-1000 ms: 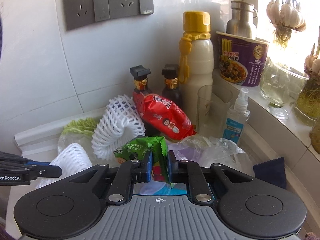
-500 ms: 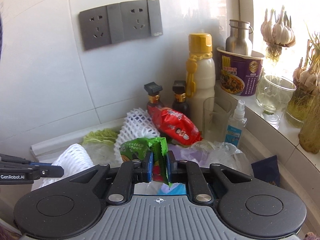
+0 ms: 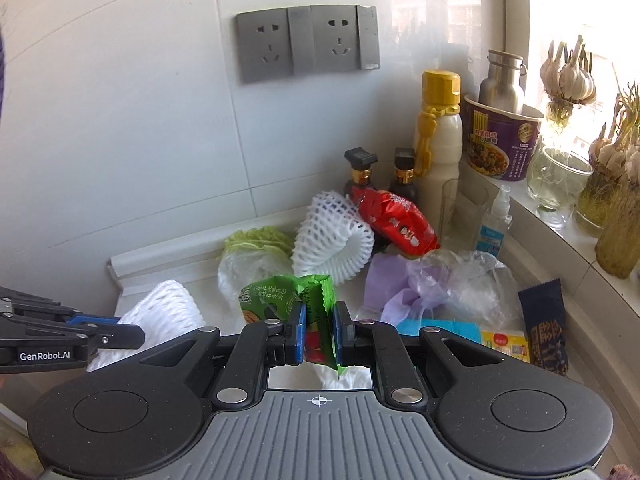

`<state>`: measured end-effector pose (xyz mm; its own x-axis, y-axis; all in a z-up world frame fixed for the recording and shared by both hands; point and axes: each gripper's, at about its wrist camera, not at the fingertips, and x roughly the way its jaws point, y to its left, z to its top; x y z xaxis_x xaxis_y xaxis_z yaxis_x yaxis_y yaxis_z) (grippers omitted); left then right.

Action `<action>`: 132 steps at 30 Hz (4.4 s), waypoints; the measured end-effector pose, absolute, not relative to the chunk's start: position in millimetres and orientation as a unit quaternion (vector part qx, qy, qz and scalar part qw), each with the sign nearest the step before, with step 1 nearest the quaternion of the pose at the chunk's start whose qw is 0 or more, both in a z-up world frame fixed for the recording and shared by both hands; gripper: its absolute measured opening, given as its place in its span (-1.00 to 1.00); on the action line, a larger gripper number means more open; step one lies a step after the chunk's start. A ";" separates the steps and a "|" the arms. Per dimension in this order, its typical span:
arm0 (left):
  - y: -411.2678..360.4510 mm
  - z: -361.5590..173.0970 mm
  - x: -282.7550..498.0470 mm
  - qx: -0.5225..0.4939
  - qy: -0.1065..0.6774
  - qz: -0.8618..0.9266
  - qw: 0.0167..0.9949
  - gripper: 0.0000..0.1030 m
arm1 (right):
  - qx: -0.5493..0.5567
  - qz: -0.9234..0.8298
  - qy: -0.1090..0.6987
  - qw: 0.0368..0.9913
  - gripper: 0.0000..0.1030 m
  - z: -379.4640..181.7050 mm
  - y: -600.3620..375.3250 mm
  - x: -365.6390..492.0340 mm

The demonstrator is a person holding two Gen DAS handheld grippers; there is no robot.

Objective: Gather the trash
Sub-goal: 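Close the left tool on the foam net while the right tool grips the green wrapper, then carry the foam net and green wrapper with both tools over the bin, then open both tools to drop the foam net and wrapper into the bin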

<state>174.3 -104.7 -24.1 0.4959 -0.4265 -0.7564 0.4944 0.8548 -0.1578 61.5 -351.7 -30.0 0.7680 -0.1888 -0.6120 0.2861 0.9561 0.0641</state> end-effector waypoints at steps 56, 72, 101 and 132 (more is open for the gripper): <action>134.1 -122.7 123.0 -0.048 0.494 -0.064 0.865 -0.75 | -0.028 -0.001 0.441 0.897 -0.75 -103.5 -57.6 90.3; 151.5 -253.1 173.4 -0.052 0.547 -0.070 0.833 -0.75 | -0.120 -0.015 0.486 0.866 -0.75 -244.4 -1.9 130.7; 125.9 -319.6 208.2 0.000 0.591 -0.091 0.801 -0.33 | -0.175 -0.021 0.538 0.824 -0.12 -351.3 8.9 176.3; 127.7 -251.7 191.2 0.030 0.561 -0.094 0.822 0.71 | -0.156 0.021 0.502 0.851 0.27 -275.6 9.6 151.1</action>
<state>191.2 127.7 -251.7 0.3521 -0.1212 -0.9281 0.1891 0.9803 -0.0563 151.1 9.6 -275.7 0.4957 -0.1211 -0.8600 -0.1924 0.9503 -0.2447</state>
